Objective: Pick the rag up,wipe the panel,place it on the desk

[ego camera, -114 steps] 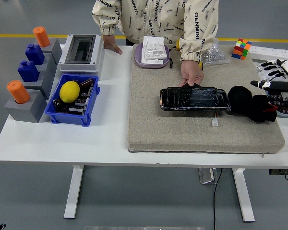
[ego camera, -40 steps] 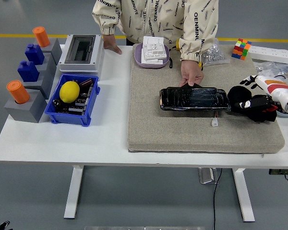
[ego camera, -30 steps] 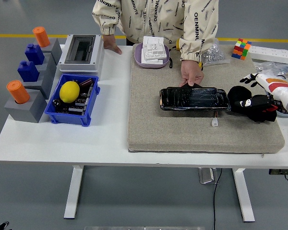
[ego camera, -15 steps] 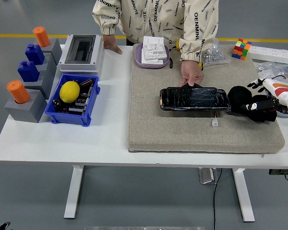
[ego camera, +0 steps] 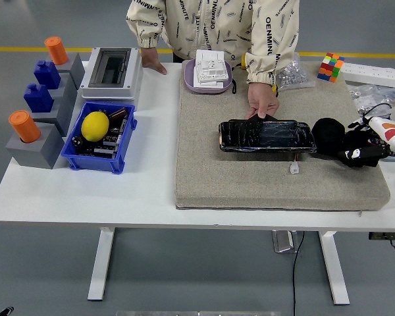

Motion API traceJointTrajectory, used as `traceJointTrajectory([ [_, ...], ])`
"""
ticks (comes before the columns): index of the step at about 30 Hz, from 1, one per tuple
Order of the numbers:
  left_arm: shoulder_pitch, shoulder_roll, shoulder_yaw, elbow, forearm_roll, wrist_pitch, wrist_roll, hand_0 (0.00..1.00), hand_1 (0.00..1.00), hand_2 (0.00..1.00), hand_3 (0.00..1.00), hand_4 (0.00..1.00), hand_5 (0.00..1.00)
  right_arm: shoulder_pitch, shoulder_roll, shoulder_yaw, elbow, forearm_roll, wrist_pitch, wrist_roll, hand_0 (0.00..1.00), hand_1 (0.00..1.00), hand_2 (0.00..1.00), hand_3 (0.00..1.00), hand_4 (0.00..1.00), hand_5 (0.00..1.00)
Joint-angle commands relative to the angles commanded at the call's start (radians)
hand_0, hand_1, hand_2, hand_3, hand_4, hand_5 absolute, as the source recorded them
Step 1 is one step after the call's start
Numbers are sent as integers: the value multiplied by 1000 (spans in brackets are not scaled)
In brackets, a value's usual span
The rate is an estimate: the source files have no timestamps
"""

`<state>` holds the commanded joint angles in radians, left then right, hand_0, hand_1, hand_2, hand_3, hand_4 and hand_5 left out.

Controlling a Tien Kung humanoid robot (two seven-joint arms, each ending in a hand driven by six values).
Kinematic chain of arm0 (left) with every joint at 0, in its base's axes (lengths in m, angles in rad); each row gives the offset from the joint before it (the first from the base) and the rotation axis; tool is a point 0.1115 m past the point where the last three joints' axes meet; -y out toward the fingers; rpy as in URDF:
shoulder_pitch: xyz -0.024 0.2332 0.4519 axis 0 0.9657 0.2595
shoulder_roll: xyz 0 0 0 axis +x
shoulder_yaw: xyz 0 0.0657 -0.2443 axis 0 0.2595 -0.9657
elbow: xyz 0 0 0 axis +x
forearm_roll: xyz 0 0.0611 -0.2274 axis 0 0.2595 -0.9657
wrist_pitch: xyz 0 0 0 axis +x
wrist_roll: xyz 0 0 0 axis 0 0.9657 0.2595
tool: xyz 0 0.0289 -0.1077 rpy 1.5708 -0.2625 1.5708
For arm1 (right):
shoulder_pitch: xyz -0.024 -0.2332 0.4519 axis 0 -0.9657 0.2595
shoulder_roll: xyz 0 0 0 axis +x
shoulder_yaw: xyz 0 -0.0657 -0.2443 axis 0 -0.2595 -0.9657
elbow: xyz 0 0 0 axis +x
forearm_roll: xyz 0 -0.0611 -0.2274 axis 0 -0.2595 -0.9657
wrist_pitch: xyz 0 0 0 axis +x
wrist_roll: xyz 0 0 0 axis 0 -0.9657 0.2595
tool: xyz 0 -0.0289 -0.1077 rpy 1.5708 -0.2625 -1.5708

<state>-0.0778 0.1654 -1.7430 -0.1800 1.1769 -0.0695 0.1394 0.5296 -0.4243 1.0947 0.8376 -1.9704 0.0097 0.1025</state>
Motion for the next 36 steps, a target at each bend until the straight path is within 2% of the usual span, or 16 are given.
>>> traceJointTrajectory([
  [21, -10, -5, 5, 0, -8, 2, 2, 724, 716, 767, 626, 693, 581, -11, 24, 7, 38, 1, -5, 1, 758, 702, 765, 780, 998, 486],
  [36, -12, -6, 5, 0, -11, 1, 3, 724, 716, 767, 627, 691, 579, -12, 7, 15, 56, 2, -6, 1, 758, 701, 764, 779, 998, 485],
])
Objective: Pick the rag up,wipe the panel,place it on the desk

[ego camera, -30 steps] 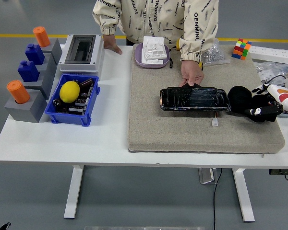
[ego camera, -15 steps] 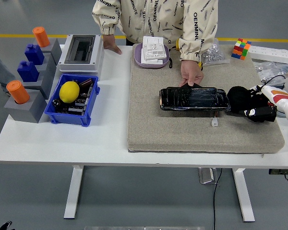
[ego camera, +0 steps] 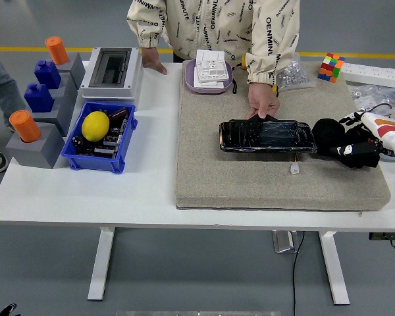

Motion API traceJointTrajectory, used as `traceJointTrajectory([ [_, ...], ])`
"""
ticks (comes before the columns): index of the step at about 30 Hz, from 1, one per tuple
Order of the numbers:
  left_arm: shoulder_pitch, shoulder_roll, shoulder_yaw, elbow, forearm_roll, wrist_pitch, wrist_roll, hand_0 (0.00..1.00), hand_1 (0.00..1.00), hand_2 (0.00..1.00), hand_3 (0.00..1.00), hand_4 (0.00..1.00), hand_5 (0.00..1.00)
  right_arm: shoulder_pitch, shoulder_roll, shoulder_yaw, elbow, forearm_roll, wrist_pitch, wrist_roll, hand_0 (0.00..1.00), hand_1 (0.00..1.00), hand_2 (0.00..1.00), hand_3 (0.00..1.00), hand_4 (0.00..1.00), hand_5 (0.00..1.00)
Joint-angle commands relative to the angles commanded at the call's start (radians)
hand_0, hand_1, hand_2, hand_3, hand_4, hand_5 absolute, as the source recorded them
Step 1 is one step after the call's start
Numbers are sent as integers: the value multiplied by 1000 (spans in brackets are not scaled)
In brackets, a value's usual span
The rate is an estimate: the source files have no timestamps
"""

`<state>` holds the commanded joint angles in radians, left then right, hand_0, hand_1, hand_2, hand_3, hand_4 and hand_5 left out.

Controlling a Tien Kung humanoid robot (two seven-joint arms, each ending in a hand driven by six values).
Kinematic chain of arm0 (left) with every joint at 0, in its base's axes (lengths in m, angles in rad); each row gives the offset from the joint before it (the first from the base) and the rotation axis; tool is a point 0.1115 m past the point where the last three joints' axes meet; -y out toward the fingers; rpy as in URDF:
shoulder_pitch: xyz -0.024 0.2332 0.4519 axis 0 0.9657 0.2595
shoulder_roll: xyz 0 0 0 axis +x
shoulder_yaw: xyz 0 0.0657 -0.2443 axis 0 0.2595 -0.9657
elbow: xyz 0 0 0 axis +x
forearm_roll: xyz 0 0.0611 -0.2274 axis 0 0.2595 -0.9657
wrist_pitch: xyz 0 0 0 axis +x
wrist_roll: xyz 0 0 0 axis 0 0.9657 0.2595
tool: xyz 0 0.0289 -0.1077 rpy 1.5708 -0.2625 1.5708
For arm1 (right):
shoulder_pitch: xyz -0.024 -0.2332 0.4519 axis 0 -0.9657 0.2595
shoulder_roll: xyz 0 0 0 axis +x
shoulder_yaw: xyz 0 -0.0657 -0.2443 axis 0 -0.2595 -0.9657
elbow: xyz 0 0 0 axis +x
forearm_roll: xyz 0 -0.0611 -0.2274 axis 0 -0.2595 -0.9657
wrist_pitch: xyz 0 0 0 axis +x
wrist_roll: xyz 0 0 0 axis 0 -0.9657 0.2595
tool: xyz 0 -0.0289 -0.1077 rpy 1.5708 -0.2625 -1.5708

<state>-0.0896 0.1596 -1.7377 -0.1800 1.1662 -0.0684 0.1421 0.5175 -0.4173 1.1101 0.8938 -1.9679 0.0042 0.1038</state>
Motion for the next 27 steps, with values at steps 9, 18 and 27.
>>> traceJointTrajectory([
  [9, -3, 0, 5, 0, -5, -1, 0, 724, 716, 767, 626, 692, 577, 2, 0, 3, 0, 0, 1, 0, 758, 702, 764, 778, 998, 486],
  [18, -1, -2, 10, 0, -7, -4, -3, 724, 716, 767, 626, 692, 577, 14, -2, 15, -11, 1, -1, 1, 758, 701, 764, 778, 998, 487],
  [27, -6, -3, 16, 0, -10, -6, -6, 724, 716, 767, 627, 692, 578, 59, 28, 41, -89, -7, -4, 8, 758, 701, 764, 778, 998, 486],
])
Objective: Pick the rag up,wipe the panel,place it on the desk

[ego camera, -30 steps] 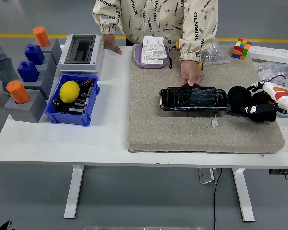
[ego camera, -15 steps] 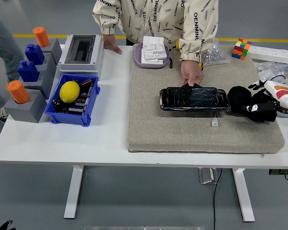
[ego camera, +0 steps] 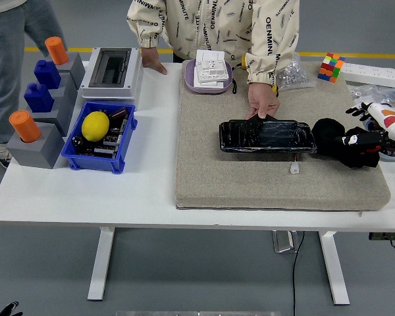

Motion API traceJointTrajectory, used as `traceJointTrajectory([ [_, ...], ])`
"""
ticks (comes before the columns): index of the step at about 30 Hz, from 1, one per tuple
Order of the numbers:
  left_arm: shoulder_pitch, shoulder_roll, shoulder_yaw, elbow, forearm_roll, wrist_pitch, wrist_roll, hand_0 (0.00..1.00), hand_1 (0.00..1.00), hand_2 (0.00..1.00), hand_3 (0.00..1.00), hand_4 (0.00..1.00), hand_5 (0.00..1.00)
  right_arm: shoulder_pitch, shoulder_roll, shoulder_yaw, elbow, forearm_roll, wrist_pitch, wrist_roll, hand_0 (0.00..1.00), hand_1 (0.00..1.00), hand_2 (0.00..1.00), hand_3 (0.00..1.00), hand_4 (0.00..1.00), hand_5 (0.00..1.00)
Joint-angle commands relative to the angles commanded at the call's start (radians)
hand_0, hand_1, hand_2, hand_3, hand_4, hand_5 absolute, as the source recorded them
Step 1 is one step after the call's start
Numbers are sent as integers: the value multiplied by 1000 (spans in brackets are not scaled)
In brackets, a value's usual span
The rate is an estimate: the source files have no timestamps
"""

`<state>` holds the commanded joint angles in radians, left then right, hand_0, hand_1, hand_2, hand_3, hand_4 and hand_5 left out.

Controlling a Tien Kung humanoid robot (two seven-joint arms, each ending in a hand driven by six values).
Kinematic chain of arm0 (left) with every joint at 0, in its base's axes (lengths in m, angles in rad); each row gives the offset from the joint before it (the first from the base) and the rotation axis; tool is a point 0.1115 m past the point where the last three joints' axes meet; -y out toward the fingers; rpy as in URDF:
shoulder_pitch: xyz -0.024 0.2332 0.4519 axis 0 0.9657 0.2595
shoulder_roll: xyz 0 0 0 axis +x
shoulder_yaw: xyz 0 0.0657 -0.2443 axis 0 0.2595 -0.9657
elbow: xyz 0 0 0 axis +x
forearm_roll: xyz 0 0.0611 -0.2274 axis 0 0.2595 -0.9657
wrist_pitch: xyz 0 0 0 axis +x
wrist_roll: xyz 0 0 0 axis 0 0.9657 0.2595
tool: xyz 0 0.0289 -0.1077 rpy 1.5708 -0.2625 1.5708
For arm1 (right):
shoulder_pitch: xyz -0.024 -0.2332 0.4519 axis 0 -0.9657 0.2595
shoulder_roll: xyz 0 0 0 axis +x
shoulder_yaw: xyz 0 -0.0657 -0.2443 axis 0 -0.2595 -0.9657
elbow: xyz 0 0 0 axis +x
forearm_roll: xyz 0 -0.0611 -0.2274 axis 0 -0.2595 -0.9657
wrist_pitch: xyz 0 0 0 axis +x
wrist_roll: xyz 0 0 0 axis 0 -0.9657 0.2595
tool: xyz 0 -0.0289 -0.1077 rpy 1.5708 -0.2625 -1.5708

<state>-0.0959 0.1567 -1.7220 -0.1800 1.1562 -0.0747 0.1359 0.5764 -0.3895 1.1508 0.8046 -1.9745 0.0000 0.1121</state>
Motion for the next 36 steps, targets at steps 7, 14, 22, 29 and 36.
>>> traceJointTrajectory([
  [7, 2, -1, 3, 0, -2, 0, 0, 725, 716, 767, 627, 692, 578, 13, 14, 15, -45, -10, -1, 6, 758, 700, 762, 777, 998, 483],
  [14, 2, -2, 8, 0, -4, 0, 0, 724, 716, 767, 627, 692, 577, -4, 30, 14, -71, -13, -2, 12, 758, 700, 762, 777, 998, 483],
  [22, 0, -2, 15, 0, -6, -1, 0, 725, 716, 767, 628, 693, 579, -23, 38, 7, -67, -13, -3, 15, 757, 698, 763, 778, 998, 482],
  [29, 3, 0, 15, 0, -7, 1, 1, 724, 716, 768, 628, 693, 580, -36, 35, 8, -65, -11, -11, 17, 753, 697, 761, 776, 998, 482],
  [36, 0, -2, 18, 0, -9, -1, 1, 725, 716, 767, 627, 692, 580, -46, 36, 10, -61, -10, -22, 19, 746, 695, 759, 776, 998, 480],
])
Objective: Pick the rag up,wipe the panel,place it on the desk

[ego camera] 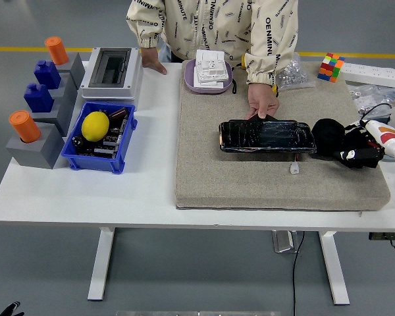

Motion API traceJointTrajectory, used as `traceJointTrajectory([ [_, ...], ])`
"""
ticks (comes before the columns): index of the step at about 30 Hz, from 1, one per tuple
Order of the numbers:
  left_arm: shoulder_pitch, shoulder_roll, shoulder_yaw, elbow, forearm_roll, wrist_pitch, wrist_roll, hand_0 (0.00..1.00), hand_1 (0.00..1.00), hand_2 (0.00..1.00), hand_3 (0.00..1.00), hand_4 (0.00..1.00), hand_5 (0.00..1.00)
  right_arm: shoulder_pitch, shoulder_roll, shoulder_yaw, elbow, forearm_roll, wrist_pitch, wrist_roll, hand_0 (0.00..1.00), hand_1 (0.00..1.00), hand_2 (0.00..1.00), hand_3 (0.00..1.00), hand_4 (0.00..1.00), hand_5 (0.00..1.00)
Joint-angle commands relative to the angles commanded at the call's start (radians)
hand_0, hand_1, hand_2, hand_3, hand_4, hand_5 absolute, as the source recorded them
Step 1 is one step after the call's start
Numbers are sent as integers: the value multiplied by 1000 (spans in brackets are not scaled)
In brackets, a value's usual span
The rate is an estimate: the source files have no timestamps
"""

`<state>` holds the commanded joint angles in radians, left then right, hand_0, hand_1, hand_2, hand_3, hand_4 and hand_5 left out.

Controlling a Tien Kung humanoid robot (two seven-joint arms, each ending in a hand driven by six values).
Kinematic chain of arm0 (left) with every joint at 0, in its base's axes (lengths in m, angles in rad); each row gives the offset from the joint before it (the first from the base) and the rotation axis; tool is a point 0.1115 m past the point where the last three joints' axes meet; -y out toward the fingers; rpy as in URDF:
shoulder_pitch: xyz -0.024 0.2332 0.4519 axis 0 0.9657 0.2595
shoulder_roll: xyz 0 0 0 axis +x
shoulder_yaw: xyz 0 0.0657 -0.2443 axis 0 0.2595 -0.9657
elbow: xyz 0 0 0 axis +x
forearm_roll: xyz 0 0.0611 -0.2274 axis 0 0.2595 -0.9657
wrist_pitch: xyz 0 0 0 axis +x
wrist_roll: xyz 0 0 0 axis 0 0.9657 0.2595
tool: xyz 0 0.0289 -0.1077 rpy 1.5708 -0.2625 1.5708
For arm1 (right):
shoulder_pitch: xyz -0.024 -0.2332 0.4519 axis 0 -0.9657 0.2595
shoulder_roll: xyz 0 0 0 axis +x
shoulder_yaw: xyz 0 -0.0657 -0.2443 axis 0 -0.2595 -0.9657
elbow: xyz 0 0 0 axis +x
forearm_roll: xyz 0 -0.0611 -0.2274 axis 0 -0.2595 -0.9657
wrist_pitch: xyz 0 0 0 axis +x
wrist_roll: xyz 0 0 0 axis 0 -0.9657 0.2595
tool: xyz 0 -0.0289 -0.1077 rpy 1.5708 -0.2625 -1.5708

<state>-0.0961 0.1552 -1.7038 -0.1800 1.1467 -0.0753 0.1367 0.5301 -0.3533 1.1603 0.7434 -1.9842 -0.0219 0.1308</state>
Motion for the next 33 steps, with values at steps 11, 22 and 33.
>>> traceJointTrajectory([
  [11, -2, -1, -1, 0, -1, 0, 0, 725, 716, 767, 627, 693, 581, -8, -3, 2, 0, 8, -49, 11, 699, 660, 722, 737, 998, 429],
  [22, -3, -1, -4, 0, 0, -2, -3, 725, 717, 768, 625, 693, 578, -13, -2, 10, 2, 2, -57, 13, 649, 624, 687, 682, 998, 368],
  [33, -4, -2, -3, 0, -2, -2, -4, 725, 716, 768, 625, 692, 579, -17, 0, 12, 1, 2, -69, 16, 594, 594, 657, 599, 998, 351],
])
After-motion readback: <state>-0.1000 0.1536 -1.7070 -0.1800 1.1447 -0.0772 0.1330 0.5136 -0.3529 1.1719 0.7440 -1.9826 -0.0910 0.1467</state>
